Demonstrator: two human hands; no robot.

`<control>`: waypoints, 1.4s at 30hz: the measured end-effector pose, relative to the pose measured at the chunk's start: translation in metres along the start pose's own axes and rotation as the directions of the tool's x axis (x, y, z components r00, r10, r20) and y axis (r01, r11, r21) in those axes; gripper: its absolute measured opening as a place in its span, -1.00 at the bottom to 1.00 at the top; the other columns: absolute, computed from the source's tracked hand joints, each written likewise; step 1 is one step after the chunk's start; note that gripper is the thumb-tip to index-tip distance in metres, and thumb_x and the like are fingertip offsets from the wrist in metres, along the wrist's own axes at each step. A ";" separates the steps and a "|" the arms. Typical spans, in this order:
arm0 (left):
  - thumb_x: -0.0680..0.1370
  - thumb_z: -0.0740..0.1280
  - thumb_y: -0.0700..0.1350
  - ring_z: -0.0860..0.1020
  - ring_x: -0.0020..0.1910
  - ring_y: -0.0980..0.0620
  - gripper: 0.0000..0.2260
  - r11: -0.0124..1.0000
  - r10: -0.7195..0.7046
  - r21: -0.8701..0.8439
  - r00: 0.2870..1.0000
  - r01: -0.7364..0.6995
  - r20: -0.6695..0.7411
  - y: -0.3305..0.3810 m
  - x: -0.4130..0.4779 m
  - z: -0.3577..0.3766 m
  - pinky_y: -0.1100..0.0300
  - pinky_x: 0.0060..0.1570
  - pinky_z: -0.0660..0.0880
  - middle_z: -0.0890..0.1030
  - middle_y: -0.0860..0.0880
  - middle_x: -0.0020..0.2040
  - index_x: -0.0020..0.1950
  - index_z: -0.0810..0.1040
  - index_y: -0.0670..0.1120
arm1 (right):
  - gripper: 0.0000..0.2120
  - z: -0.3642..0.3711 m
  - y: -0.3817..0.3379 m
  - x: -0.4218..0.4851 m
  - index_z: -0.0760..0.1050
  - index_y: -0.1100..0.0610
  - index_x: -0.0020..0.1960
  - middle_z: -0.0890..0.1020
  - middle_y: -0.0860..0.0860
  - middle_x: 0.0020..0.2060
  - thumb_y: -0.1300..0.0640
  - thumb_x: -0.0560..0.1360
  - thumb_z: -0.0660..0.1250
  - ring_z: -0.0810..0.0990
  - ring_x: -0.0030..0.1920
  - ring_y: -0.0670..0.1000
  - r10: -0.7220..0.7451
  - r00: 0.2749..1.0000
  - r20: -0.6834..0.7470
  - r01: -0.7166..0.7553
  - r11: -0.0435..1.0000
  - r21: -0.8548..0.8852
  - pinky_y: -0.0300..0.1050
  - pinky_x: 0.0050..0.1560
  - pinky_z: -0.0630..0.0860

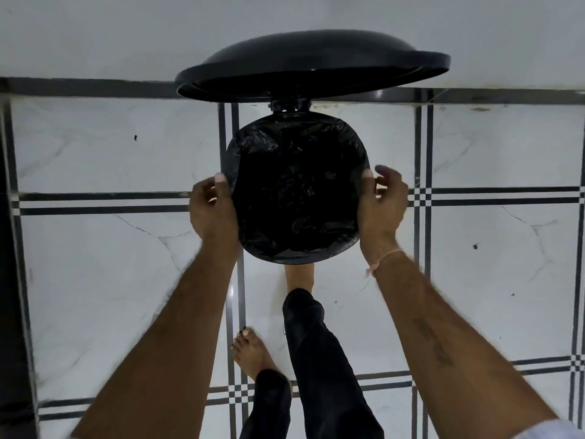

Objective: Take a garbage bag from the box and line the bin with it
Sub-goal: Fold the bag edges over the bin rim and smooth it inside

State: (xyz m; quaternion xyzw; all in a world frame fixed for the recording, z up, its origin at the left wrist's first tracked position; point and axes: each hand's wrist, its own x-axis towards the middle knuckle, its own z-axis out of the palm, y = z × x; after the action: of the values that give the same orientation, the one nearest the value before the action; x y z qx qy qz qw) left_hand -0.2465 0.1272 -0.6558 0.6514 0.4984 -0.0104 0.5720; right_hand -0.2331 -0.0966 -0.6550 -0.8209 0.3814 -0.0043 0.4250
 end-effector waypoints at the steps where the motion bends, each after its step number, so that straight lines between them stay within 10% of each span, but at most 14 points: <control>1: 0.66 0.34 0.04 0.63 -0.03 0.02 -0.74 0.997 0.052 0.064 0.998 -0.054 0.026 0.004 0.003 0.003 0.09 0.11 0.61 0.68 -0.02 -0.01 0.14 0.63 -0.14 | -0.67 0.005 -0.006 0.005 0.60 0.12 0.29 0.65 0.09 0.20 -0.04 0.63 0.33 0.61 0.23 0.11 -0.076 0.996 0.039 0.079 0.994 -0.081 0.06 0.26 0.55; 7: 0.69 0.26 -0.19 0.52 -0.17 -0.01 -0.85 0.997 0.066 0.016 0.984 -0.069 0.166 0.002 0.030 -0.007 0.01 -0.06 0.52 0.57 -0.08 -0.19 0.01 0.60 -0.19 | -0.65 0.020 -0.038 0.053 0.62 0.08 -0.21 0.62 -0.06 -0.32 -0.06 0.66 0.28 0.56 -0.24 -0.07 -0.028 0.980 0.197 0.039 0.998 -0.049 -0.05 -0.08 0.55; 11: 0.72 0.19 -0.17 0.51 -0.18 0.05 -0.80 0.997 0.072 0.007 0.977 -0.075 0.201 0.001 0.039 -0.010 0.11 -0.05 0.49 0.56 -0.03 -0.18 0.15 0.59 -0.21 | -0.73 0.023 -0.043 0.072 0.67 0.20 0.09 0.69 0.14 -0.01 0.00 0.64 0.34 0.65 0.07 0.15 -0.001 0.965 0.261 0.036 0.991 -0.131 0.17 0.22 0.58; 13: 0.74 0.15 -0.05 0.55 -0.05 0.06 -0.73 0.981 0.178 0.038 0.958 -0.191 0.225 0.010 0.036 0.001 0.16 -0.01 0.53 0.58 -0.02 -0.04 0.28 0.57 -0.12 | -0.72 0.021 -0.042 0.055 0.60 0.13 0.23 0.63 0.12 0.15 -0.02 0.62 0.34 0.58 0.18 0.17 -0.227 0.958 0.177 0.263 0.939 -0.221 0.14 0.19 0.55; 16: 0.75 0.11 0.04 0.59 0.22 -0.01 -0.66 0.881 0.342 0.221 0.886 -0.419 0.314 0.022 0.035 0.019 0.08 0.19 0.54 0.64 -0.06 0.21 0.37 0.58 -0.01 | -0.60 0.029 -0.041 0.024 0.51 0.02 0.39 0.55 0.09 0.29 -0.12 0.62 0.30 0.49 0.27 0.17 -0.578 0.763 0.291 0.647 0.673 -0.358 0.08 0.17 0.44; 23: 0.70 0.20 0.01 0.45 -0.21 -0.01 -0.63 0.906 0.251 0.236 0.896 -0.351 0.367 0.036 0.074 0.033 0.06 -0.13 0.42 0.49 -0.07 -0.25 -0.11 0.51 -0.26 | -0.64 0.054 -0.054 0.048 0.51 0.12 0.39 0.58 0.13 0.27 -0.03 0.69 0.20 0.51 0.29 0.20 -0.401 0.857 0.324 0.510 0.756 -0.411 0.15 0.26 0.47; 26: 0.70 0.21 0.04 0.45 -0.21 -0.01 -0.64 0.919 0.232 0.222 0.903 -0.326 0.362 0.033 0.071 0.032 0.07 -0.12 0.42 0.49 -0.07 -0.26 -0.14 0.47 -0.21 | -0.69 0.051 -0.043 0.007 0.60 0.13 0.28 0.59 0.17 0.22 0.00 0.63 0.28 0.53 0.19 0.24 -0.664 0.590 0.460 0.807 0.463 -0.367 0.16 0.16 0.47; 29: 0.69 0.20 0.11 0.47 -0.23 0.01 -0.62 0.907 0.263 0.234 0.905 -0.350 0.336 0.028 0.070 0.031 0.06 -0.11 0.45 0.53 -0.02 -0.27 -0.13 0.47 -0.16 | -0.65 0.073 -0.039 0.006 0.63 0.06 0.32 0.63 0.11 0.26 -0.06 0.62 0.31 0.55 0.22 0.25 -0.606 0.266 0.749 0.958 0.253 -0.135 0.15 0.18 0.50; 35: 0.65 0.17 0.22 0.42 -0.33 0.10 -0.63 0.892 0.306 0.256 0.914 -0.374 0.268 0.014 0.074 0.039 0.12 -0.24 0.40 0.45 0.11 -0.39 -0.23 0.35 0.01 | -0.54 0.131 -0.049 0.064 0.43 0.03 0.56 0.54 0.12 0.48 -0.12 0.73 0.16 0.46 0.49 0.18 0.000 0.337 0.942 0.878 0.360 -0.314 0.02 0.50 0.34; 39: 0.64 0.18 0.24 0.44 -0.33 0.09 -0.61 0.895 0.296 0.257 0.917 -0.364 0.268 0.013 0.076 0.038 0.12 -0.23 0.42 0.47 0.10 -0.38 -0.19 0.39 -0.03 | -0.60 0.112 -0.037 0.039 0.57 0.06 0.42 0.65 0.17 0.33 -0.11 0.69 0.23 0.60 0.34 0.23 -0.093 0.482 0.871 0.771 0.518 -0.371 0.02 0.27 0.50; 42: 0.65 0.20 0.22 0.45 -0.33 0.08 -0.62 0.892 0.293 0.267 0.917 -0.364 0.271 0.015 0.076 0.035 0.12 -0.21 0.42 0.46 0.09 -0.38 -0.21 0.37 -0.02 | -0.52 0.072 -0.031 0.003 0.51 -0.09 0.41 0.65 0.08 0.31 -0.28 0.63 0.11 0.64 0.27 0.23 -0.253 0.527 0.812 0.815 0.421 -0.398 0.15 0.23 0.55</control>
State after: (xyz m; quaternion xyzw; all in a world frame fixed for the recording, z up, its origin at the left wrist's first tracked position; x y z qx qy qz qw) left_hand -0.1792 0.1508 -0.7015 0.8034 0.3047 -0.0648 0.5074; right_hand -0.1878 -0.0376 -0.6802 -0.9412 -0.1337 0.2869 0.1185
